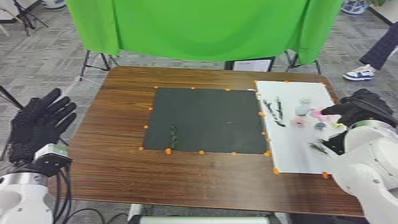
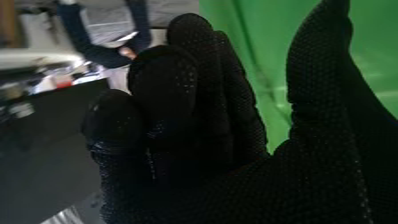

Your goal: Arrange flowers

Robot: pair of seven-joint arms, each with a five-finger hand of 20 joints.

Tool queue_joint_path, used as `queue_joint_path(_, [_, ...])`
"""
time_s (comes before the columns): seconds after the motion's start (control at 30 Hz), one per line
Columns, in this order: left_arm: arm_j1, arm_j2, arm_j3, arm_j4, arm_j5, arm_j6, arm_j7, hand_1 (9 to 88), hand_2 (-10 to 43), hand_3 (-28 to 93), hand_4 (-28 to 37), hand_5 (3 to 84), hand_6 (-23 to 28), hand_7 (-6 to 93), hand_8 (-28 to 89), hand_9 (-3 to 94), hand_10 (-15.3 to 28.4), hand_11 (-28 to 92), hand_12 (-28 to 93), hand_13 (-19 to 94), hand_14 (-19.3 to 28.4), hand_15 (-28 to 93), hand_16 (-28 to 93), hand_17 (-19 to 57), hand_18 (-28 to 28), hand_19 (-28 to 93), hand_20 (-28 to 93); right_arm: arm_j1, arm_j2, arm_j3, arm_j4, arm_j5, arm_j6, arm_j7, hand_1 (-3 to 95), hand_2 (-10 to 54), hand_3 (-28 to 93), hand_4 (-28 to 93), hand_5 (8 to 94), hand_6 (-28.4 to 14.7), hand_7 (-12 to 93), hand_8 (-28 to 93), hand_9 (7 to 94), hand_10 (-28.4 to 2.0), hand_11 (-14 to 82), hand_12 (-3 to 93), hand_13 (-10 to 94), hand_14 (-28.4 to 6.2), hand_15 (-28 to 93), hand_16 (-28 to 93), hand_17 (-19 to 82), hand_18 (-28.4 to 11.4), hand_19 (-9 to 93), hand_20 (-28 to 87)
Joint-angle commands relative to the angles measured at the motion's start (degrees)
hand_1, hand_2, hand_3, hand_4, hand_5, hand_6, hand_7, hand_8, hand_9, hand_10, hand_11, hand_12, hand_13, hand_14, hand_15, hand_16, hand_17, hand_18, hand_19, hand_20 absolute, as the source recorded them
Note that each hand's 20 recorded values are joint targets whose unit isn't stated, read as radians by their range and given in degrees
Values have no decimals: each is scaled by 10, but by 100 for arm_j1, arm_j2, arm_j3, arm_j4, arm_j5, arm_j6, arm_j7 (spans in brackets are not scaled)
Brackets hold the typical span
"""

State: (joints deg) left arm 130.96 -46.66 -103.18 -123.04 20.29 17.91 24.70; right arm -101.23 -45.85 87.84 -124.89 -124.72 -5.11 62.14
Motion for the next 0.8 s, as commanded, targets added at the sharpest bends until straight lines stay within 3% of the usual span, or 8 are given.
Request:
queue_joint_path(0.03, [62,-59,-54,-18,44,-75,-43,285,126,735,-280,418,100,117,-67,344,166,215,138,217,165,347,-52,-63,153,334,98,-1022,59,587,-109,15,-229,161,386,-95,662,-241,645,-88,158,-72,791,-175,296,281,796,-106,570,389,558,-199,932,319])
queue_joint_path(0.13, [110,-81,-38,-26,-20,-67,5,297,138,745,-278,420,100,118,-67,347,165,216,137,220,165,348,-53,-62,153,334,98,-997,-96,589,-14,84,-275,259,386,-95,662,-250,644,-90,148,-72,788,-175,296,280,793,-105,572,387,555,-200,932,321])
queue_joint_path(0.23, [108,-84,21,-16,-235,-155,114,289,124,739,-279,417,99,117,-68,347,166,216,137,220,166,348,-54,-62,153,334,97,-931,-175,602,57,158,-507,376,398,-95,661,-261,631,-96,136,-73,785,-175,293,278,794,-104,573,383,558,-196,932,315])
queue_joint_path(0.33, [87,-77,16,-8,-93,-208,75,282,118,737,-281,414,99,118,-67,346,166,216,137,220,166,347,-54,-63,153,333,96,-922,-243,642,36,314,-682,472,395,-95,659,-272,600,-109,112,-69,778,-177,290,278,797,-100,577,380,567,-191,932,319])
queue_joint_path(0.5, [46,-97,30,-4,-77,-237,58,269,103,732,-282,410,99,116,-67,345,166,214,138,219,166,345,-53,-64,154,333,96,-985,-303,697,87,487,-949,509,387,-95,651,-278,592,-112,103,-63,775,-179,293,281,799,-99,584,382,571,-188,932,340])
queue_joint_path(0.8, [53,-146,47,-30,-30,-193,-38,274,106,729,-282,411,99,115,-66,345,165,214,141,219,166,342,-51,-64,154,330,97,-947,-391,595,506,538,-945,540,414,-95,656,-281,580,-106,96,-65,764,-177,296,282,795,-98,584,385,567,-188,932,340])
